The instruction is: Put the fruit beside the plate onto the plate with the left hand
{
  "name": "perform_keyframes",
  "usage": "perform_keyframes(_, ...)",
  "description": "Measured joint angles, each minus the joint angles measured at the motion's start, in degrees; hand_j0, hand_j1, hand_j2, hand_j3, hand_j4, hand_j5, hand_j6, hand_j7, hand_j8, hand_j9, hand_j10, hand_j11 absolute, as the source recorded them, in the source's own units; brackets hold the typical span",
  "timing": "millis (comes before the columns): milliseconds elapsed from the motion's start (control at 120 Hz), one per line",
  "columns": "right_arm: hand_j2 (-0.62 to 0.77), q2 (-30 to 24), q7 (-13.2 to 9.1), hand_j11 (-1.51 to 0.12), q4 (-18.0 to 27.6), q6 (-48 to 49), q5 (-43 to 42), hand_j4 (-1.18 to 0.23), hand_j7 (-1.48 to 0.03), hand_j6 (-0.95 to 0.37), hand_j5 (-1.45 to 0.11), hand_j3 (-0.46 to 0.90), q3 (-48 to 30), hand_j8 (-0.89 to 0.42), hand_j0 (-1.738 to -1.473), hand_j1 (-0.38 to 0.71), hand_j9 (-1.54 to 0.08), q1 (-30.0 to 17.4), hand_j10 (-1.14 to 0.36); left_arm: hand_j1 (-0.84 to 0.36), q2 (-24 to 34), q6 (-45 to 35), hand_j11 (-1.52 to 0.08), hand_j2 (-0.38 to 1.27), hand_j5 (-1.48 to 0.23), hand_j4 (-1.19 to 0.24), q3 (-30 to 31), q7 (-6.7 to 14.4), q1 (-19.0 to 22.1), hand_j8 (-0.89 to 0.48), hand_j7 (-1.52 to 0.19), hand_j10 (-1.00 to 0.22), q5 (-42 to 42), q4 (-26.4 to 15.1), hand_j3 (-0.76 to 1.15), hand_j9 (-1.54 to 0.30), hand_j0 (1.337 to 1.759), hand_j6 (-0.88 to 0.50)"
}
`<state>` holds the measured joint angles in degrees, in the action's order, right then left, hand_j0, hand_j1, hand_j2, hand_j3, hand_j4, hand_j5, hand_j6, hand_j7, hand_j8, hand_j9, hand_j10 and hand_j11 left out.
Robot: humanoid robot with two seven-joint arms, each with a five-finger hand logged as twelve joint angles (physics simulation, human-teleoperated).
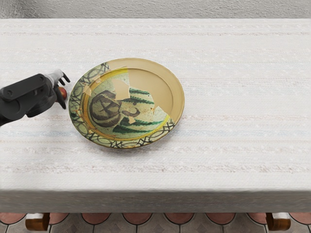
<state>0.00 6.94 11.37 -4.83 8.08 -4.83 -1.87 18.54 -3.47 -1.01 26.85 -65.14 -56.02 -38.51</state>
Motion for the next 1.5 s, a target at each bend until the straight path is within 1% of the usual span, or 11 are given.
perform_keyframes(267, -0.01, 0.0, 0.0, -0.05, 0.0, 0.0, 0.0, -0.03, -0.05, -0.04, -0.05, 0.00, 0.0, -0.03, -1.658, -0.31, -0.05, 0.0, -0.03, -0.13, 0.1, -2.1, -0.54, 0.12, -0.54, -0.41, 0.0, 0.0, 0.4, -0.41, -0.54, -0.41, -0.2, -0.5, 0.13, -0.54, 1.647, -0.41)
perform_keyframes(292, -0.01, 0.0, 0.0, -0.05, 0.0, 0.0, 0.0, -0.03, -0.05, -0.04, -0.05, 0.00, 0.0, -0.03, -1.658, -0.31, -0.05, 0.0, -0.03, -0.16, 0.0, -2.2, -0.54, 0.01, -0.54, -0.42, 0.0, 0.0, 0.7, -0.42, -0.54, -0.42, -0.3, -0.5, 0.42, -0.54, 1.640, -0.42)
perform_keyframes(333, -0.01, 0.0, 0.0, -0.05, 0.0, 0.0, 0.0, -0.03, -0.05, -0.04, -0.05, 0.00, 0.0, -0.03, -1.658, -0.31, -0.05, 0.0, -0.03, -0.19, 0.0, -2.6, -0.55, -0.08, -0.54, -0.43, 0.0, 0.0, 1.1, -0.43, -0.55, -0.43, -0.4, -0.6, 0.68, -0.55, 1.625, -0.43)
perform_keyframes(408, -0.01, 0.0, 0.0, -0.05, 0.0, 0.0, 0.0, -0.03, -0.05, -0.04, -0.05, 0.00, 0.0, -0.03, -1.658, -0.31, -0.05, 0.0, -0.03, -0.22, 0.0, -3.1, -0.57, -0.10, -0.56, -0.44, 0.1, 0.0, 1.4, -0.44, -0.56, -0.44, -0.4, -0.6, 0.82, -0.55, 1.608, -0.44)
perform_keyframes(575, -0.01, 0.0, 0.1, -0.05, 0.0, 0.0, 0.0, -0.03, -0.05, -0.04, -0.05, 0.00, 0.0, -0.03, -1.658, -0.31, -0.05, 0.0, -0.03, -0.29, 0.1, -3.5, -0.69, 0.06, -0.68, -0.53, 0.3, 0.0, 1.4, -0.49, -0.62, -0.53, -0.5, -0.6, 0.87, -0.55, 1.591, -0.49)
perform_keyframes(692, -0.01, 0.0, 0.1, -0.05, 0.0, 0.0, 0.0, -0.04, -0.05, -0.04, -0.05, 0.00, 0.0, -0.04, -1.658, -0.31, -0.05, 0.0, -0.03, -0.35, 0.1, -3.6, -0.82, 0.22, -0.81, -0.63, 0.4, 0.1, 1.3, -0.53, -0.75, -0.62, -0.5, -0.5, 0.77, -0.68, 1.590, -0.57)
perform_keyframes(850, -0.01, 0.0, 0.1, -0.05, 0.0, 0.0, 0.0, -0.03, -0.05, -0.04, -0.05, 0.00, 0.0, -0.03, -1.658, -0.31, -0.05, 0.0, -0.03, -0.36, 0.3, -3.7, -1.00, 0.31, -0.96, -0.76, 0.4, 0.1, 1.3, -0.45, -0.94, -0.62, -0.6, -0.5, 0.71, -0.92, 1.564, -0.51)
perform_keyframes(1008, -0.01, 0.0, 0.1, -0.05, 0.0, 0.0, 0.0, -0.03, -0.05, -0.03, -0.05, 0.00, 0.0, -0.03, -1.658, -0.31, -0.05, 0.0, -0.03, -0.39, 1.8, -3.1, -1.12, 0.34, -1.06, -0.82, 0.4, 0.7, 0.6, -0.37, -1.04, -0.57, -0.3, -1.3, 0.34, -1.06, 1.607, -0.44)
perform_keyframes(1200, -0.01, 0.0, 0.1, -0.05, 0.0, 0.0, 0.0, -0.03, -0.05, -0.03, -0.05, 0.00, 0.0, -0.03, -1.658, -0.31, -0.05, 0.0, -0.03, -0.37, 13.7, -1.7, -1.18, 0.27, -1.11, -0.85, 0.4, 3.3, -3.8, -0.34, -1.10, -0.56, 2.0, -11.1, 0.13, -1.13, 1.628, -0.41)
perform_keyframes(1342, -0.01, 0.0, 0.1, -0.05, 0.0, 0.0, 0.0, -0.03, -0.05, -0.03, -0.05, 0.00, 0.0, -0.03, -1.658, -0.31, -0.05, 0.0, -0.03, -0.36, 23.9, 3.5, -1.20, 0.32, -1.10, -0.87, 0.3, 4.0, -9.6, -0.32, -1.11, -0.55, 10.5, -22.0, 0.07, -1.15, 1.635, -0.41)
perform_keyframes(1500, -0.01, 0.0, 0.1, -0.05, 0.0, 0.0, 0.0, -0.03, -0.05, -0.03, -0.05, 0.00, 0.0, -0.03, -1.658, -0.31, -0.05, 0.0, -0.03, -0.37, 28.7, 10.3, -1.21, 0.24, -1.11, -0.87, 0.3, 4.2, -14.6, -0.32, -1.12, -0.55, 21.5, -31.2, 0.03, -1.17, 1.637, -0.40)
